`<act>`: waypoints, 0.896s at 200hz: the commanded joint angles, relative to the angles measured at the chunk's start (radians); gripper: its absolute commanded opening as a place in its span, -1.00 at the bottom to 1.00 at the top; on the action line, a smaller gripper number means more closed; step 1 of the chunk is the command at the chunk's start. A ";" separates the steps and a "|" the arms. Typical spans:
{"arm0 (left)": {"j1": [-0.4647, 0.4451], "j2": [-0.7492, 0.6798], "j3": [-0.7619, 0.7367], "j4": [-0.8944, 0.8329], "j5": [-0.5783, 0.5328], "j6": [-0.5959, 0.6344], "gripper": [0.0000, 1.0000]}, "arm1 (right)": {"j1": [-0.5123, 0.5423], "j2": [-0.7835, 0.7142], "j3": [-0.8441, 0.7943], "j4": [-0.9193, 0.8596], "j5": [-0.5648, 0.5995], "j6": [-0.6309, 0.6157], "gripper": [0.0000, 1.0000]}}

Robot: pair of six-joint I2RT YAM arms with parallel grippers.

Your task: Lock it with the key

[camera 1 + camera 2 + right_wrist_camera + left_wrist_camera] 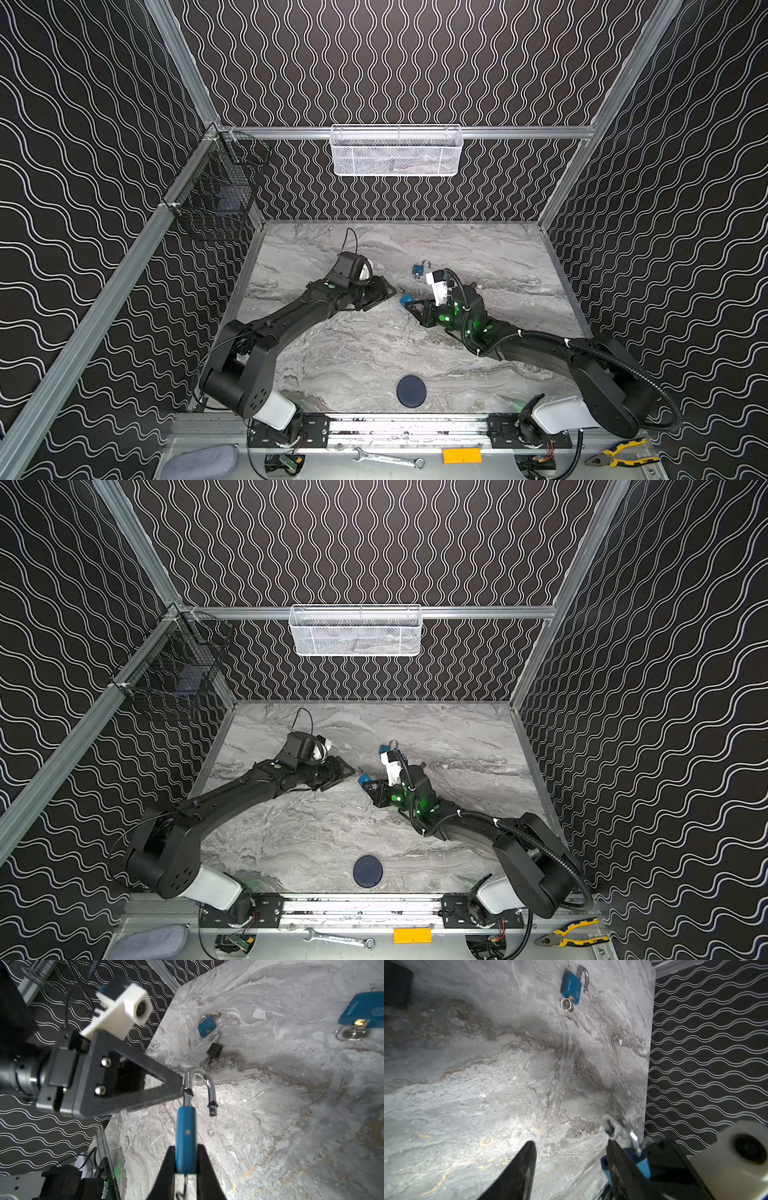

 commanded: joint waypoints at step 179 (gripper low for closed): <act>0.027 0.001 -0.208 0.676 0.206 0.055 0.14 | -0.121 0.037 0.004 0.174 -0.481 0.245 -1.00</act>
